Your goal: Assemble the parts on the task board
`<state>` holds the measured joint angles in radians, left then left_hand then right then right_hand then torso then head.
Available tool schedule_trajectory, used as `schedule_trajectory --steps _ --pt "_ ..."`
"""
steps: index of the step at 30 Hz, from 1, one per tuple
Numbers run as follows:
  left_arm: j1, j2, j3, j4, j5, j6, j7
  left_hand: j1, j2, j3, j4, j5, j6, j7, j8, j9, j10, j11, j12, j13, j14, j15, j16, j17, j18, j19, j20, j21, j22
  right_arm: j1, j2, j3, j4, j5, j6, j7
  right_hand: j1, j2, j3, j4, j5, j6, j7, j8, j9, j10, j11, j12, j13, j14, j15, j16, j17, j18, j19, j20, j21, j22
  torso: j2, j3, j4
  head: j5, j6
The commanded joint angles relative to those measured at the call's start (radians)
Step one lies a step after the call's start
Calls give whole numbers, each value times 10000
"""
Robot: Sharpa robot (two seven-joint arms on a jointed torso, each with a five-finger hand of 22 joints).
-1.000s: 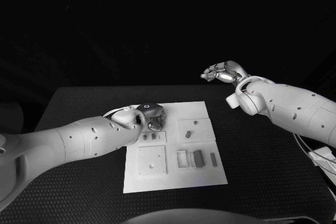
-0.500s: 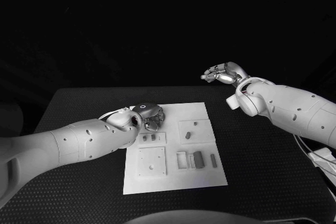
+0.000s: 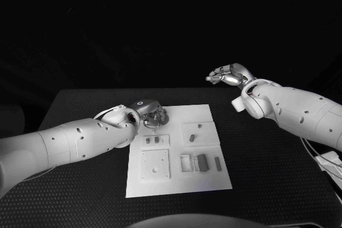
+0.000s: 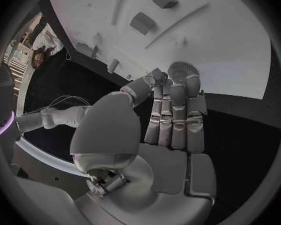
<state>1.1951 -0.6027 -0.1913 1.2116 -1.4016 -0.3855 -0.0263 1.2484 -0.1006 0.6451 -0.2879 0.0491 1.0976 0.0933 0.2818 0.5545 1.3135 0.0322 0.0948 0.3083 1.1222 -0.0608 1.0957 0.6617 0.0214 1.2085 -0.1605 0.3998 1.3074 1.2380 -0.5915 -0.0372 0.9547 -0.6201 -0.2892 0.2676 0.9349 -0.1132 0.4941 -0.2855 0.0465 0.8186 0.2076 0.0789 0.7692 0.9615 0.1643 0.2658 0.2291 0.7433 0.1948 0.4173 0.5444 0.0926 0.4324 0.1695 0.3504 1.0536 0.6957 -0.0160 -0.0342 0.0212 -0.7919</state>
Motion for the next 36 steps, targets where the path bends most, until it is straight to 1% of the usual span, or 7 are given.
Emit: schedule_trajectory --steps 1,7,10,15,22,28,36 --pt "109 -198 11 170 503 436 75 35 128 66 13 51 56 -3 61 8 249 85 95 181 158 -64 42 -21 400 48 -16 48 241 -5 -11 4 8 12 123 79 -72 63 -31 7 -6 -82 27 -27 -13 49 28 -60 -14 -57 14 -51 13 -198 -70 -13 -64 18 -7 0 0 -9 9" --pt "133 -525 2 392 529 664 -23 28 133 67 11 50 58 -5 62 9 254 83 92 184 158 -66 37 -29 398 43 -17 49 240 -5 -47 4 29 13 134 73 -71 61 -32 4 -6 -82 27 -27 -13 49 28 -60 -16 -58 14 -52 15 -198 -71 -13 -66 20 -1 5 7 16 30" --pt "132 -616 -4 472 529 759 -49 25 134 67 10 50 59 -5 62 10 256 82 91 185 158 -67 35 -32 397 41 -18 48 240 -5 -60 4 29 14 131 73 -71 61 -32 3 -6 -82 27 -27 -13 49 28 -60 -17 -58 14 -52 16 -198 -70 -14 -66 21 4 -9 -1 25 9" --pt "125 -708 -36 537 520 809 -71 25 137 70 8 51 59 -6 62 11 259 80 89 187 157 -69 32 -38 396 39 -20 49 239 -7 -73 4 33 14 136 75 -71 62 -31 2 -6 -82 27 -26 -13 50 28 -61 -19 -58 14 -53 17 -197 -70 -14 -68 22 4 -2 -3 35 -9" --pt "96 -685 -197 412 456 824 -20 28 143 75 5 51 58 -7 62 12 261 78 85 189 159 -73 30 -44 395 40 -24 51 239 -14 -57 4 29 14 128 77 -69 62 -30 1 -6 -83 27 -26 -13 51 27 -61 -22 -57 14 -53 19 -197 -70 -14 -70 25 0 -6 -8 64 3" --pt "29 -607 -245 341 392 837 2 30 149 78 5 50 57 -7 61 12 261 77 81 191 162 -75 30 -48 395 43 -28 56 240 -23 -32 4 28 14 138 79 -69 64 -30 0 -6 -83 27 -26 -13 52 27 -61 -24 -58 14 -54 21 -197 -69 -15 -71 27 10 -1 -21 88 -3" --pt "-80 -469 -251 194 376 902 26 31 158 82 5 50 59 -9 62 15 267 73 77 196 171 -81 36 -52 395 54 -35 66 242 -28 -30 4 26 14 135 79 -66 66 -28 -1 -6 -83 27 -25 -13 52 27 -62 -27 -58 14 -55 23 -197 -69 -15 -73 30 15 -4 -22 64 -31"
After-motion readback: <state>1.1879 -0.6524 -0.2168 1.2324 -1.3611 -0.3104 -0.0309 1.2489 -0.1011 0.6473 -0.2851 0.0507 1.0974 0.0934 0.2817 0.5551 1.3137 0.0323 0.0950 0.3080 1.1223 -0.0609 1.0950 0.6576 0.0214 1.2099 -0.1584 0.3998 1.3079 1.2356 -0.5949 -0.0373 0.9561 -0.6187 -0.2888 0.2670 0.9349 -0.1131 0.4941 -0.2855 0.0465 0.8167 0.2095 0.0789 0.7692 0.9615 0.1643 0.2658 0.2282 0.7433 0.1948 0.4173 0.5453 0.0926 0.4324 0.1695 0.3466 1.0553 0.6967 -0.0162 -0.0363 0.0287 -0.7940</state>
